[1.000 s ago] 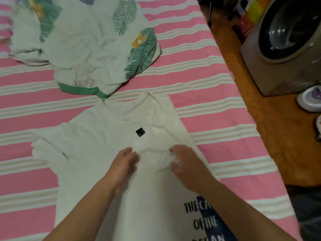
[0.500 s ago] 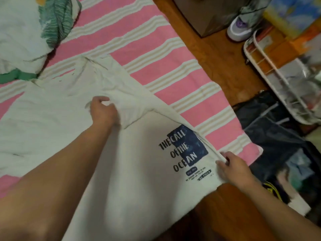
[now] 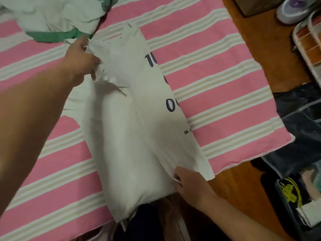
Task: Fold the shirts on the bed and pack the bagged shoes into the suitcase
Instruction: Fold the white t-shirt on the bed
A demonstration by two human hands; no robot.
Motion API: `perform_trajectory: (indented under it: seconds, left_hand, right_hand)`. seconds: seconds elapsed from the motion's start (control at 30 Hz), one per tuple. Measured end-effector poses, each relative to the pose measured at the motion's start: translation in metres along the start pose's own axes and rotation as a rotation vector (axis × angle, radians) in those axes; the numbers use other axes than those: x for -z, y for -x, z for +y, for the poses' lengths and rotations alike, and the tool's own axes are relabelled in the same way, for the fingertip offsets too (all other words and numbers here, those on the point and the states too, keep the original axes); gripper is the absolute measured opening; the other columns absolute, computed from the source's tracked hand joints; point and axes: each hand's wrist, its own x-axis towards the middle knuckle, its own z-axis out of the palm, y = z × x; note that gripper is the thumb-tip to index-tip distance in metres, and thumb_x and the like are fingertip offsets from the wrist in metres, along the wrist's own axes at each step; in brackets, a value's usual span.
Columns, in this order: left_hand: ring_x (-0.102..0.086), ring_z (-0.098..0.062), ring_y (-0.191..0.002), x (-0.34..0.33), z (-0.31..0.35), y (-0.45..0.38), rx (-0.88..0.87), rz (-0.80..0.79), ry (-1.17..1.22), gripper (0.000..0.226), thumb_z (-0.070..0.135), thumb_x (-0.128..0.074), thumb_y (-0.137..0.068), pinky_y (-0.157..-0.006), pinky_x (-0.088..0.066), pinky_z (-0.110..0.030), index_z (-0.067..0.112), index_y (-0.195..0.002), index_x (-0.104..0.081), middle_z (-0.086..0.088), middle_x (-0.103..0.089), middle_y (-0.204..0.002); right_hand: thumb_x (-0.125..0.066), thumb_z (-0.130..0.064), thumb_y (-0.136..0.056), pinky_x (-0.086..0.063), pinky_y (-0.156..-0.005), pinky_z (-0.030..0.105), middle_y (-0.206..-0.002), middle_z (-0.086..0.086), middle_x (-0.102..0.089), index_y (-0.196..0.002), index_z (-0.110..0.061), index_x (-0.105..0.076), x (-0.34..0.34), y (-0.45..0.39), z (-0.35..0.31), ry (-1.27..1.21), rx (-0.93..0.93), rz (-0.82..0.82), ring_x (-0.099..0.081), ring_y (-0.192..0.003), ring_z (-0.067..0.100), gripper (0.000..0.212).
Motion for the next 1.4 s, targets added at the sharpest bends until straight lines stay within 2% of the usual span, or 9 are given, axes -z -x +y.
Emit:
perform_trajectory:
  seconds: [0.1,0.2,0.37,0.53,0.7,0.93,1.07,1.2,1.4]
  left_hand:
    - [-0.059,-0.019,-0.061,0.016,0.000,0.000,-0.034,0.018,0.046,0.060,-0.006,-0.063,-0.082,-0.041,-0.048,-0.028,0.015,-0.137,-0.054,-0.011,-0.056,-0.122]
    - [-0.059,-0.023,-0.060,0.031,-0.007,0.011,-0.072,0.035,0.019,0.062,-0.005,-0.065,-0.079,-0.042,-0.051,-0.031,0.011,-0.137,-0.050,-0.021,-0.052,-0.136]
    - [-0.065,-0.012,-0.062,0.028,-0.025,0.039,0.095,0.056,-0.016,0.057,-0.016,-0.056,-0.087,-0.050,-0.058,-0.032,0.013,-0.136,-0.051,0.000,-0.062,-0.096]
    - [-0.065,-0.037,-0.108,-0.003,-0.010,0.027,0.212,0.005,0.024,0.091,0.005,-0.069,-0.080,-0.091,-0.058,-0.054,0.026,-0.158,-0.028,-0.014,-0.058,-0.130]
    - [-0.071,-0.032,-0.105,-0.074,0.037,0.022,0.217,-0.369,0.358,0.080,0.000,-0.053,-0.097,-0.088,-0.060,-0.051,0.042,-0.158,-0.023,0.008,-0.046,-0.136]
    - [-0.052,-0.035,-0.129,-0.057,-0.041,-0.038,0.224,0.187,-0.249,0.056,0.014,-0.054,-0.097,-0.102,-0.043,-0.039,0.014,-0.151,-0.039,-0.017,-0.041,-0.149]
    - [-0.047,-0.037,-0.134,-0.048,-0.064,-0.081,0.238,0.177,-0.240,0.059,0.026,-0.057,-0.099,-0.109,-0.040,-0.042,0.017,-0.154,-0.036,-0.015,-0.042,-0.152]
    - [-0.044,-0.035,-0.127,-0.064,-0.058,-0.109,-0.194,0.291,-0.636,0.046,0.027,-0.055,-0.098,-0.104,-0.037,-0.045,0.022,-0.144,-0.051,-0.012,-0.051,-0.141]
    - [-0.050,-0.030,-0.111,-0.106,-0.021,-0.145,-0.398,-0.004,-0.965,0.026,0.029,-0.050,-0.100,-0.087,-0.034,-0.041,0.021,-0.121,-0.061,-0.006,-0.062,-0.119]
  right_hand:
    - [-0.049,-0.039,-0.102,-0.049,-0.073,0.030,-0.086,-0.007,-0.057,-0.094,-0.021,-0.048,-0.011,-0.002,-0.013,0.010,-0.001,0.002,-0.056,-0.075,0.014,0.019]
    - [-0.048,-0.037,-0.102,-0.047,-0.074,0.030,-0.087,-0.007,-0.056,-0.092,-0.023,-0.044,-0.017,0.006,-0.022,0.038,0.031,-0.019,-0.058,-0.078,0.016,0.017]
    - [-0.055,-0.048,-0.096,-0.043,-0.091,0.033,-0.112,-0.004,-0.056,-0.118,-0.021,-0.054,-0.025,0.005,-0.029,0.117,0.060,-0.317,-0.056,-0.101,0.019,0.035]
    - [-0.053,-0.039,-0.099,-0.040,-0.074,0.012,-0.100,-0.019,-0.056,-0.121,-0.032,-0.057,0.010,-0.013,-0.006,-0.082,-0.119,-0.056,-0.054,-0.084,-0.002,0.023]
    - [-0.058,-0.023,-0.099,-0.044,-0.067,0.012,-0.088,-0.016,-0.065,-0.095,-0.039,-0.059,0.071,-0.065,0.001,-0.185,-0.186,0.159,-0.059,-0.074,-0.002,0.016]
    - [-0.056,-0.012,-0.095,-0.057,-0.065,0.038,-0.082,0.002,-0.071,-0.094,-0.013,-0.065,0.120,-0.195,-0.035,-0.620,-0.319,0.216,-0.067,-0.068,0.018,0.009]
    - [-0.066,-0.013,-0.091,-0.058,-0.076,0.046,-0.071,0.012,-0.065,-0.078,-0.004,-0.065,0.125,-0.276,-0.078,-1.020,-0.378,0.252,-0.062,-0.067,0.025,0.016]
    - [-0.074,-0.024,-0.084,-0.056,-0.077,0.048,-0.063,0.007,-0.065,-0.064,-0.011,-0.062,0.122,-0.319,-0.103,-1.082,-0.483,0.352,-0.060,-0.064,0.026,0.027]
    - [-0.070,-0.025,-0.091,-0.047,-0.067,0.032,-0.066,0.001,-0.061,-0.075,-0.010,-0.068,0.122,-0.318,-0.094,-1.033,-0.446,0.381,-0.055,-0.062,0.020,0.022]
